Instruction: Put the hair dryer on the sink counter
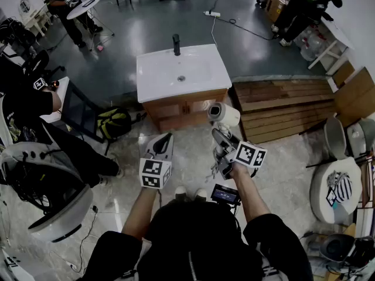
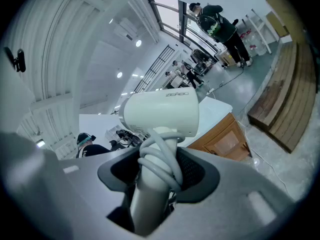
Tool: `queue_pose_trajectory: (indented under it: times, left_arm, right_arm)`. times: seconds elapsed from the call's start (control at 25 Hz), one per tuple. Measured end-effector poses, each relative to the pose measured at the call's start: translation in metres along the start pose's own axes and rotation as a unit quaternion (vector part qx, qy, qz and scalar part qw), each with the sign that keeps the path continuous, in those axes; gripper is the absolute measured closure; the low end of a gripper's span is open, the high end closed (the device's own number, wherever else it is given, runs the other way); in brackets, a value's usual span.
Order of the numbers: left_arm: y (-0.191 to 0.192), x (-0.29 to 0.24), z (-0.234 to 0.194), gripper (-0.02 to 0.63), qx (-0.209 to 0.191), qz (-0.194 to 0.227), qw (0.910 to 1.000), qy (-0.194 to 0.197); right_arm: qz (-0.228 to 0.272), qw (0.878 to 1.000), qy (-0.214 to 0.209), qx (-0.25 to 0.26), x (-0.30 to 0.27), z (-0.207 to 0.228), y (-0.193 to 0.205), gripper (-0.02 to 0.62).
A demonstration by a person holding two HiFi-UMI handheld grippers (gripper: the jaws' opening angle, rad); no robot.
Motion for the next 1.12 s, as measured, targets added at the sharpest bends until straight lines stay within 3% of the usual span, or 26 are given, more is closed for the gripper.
queue_pose_trajectory:
  times: [0.44,1.12]
  left_arm:
    - [0.003,0.003,0.0,0.591,-0.003,-0.002,1.0,0.003]
    - [0.005,-0.003,0.002,0.591,-0.003,-0.005,1.0,0.004]
  right_arm:
    - [0.007,1.0,-0.021,0.004,0.001,-0.003,0.002,0.385]
    - [-0.003,0.999,-0.018,0.048,-0.001,-0.009,-0.007,0.387]
Point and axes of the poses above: the fingertips, and each gripper's own axes: x backward along the fingers, z to its right, y out of its underside, the point moved 7 cm from there along x, backward along the fingers, and after that the axes turned 9 degrees about -x, right-handed, at the moved point
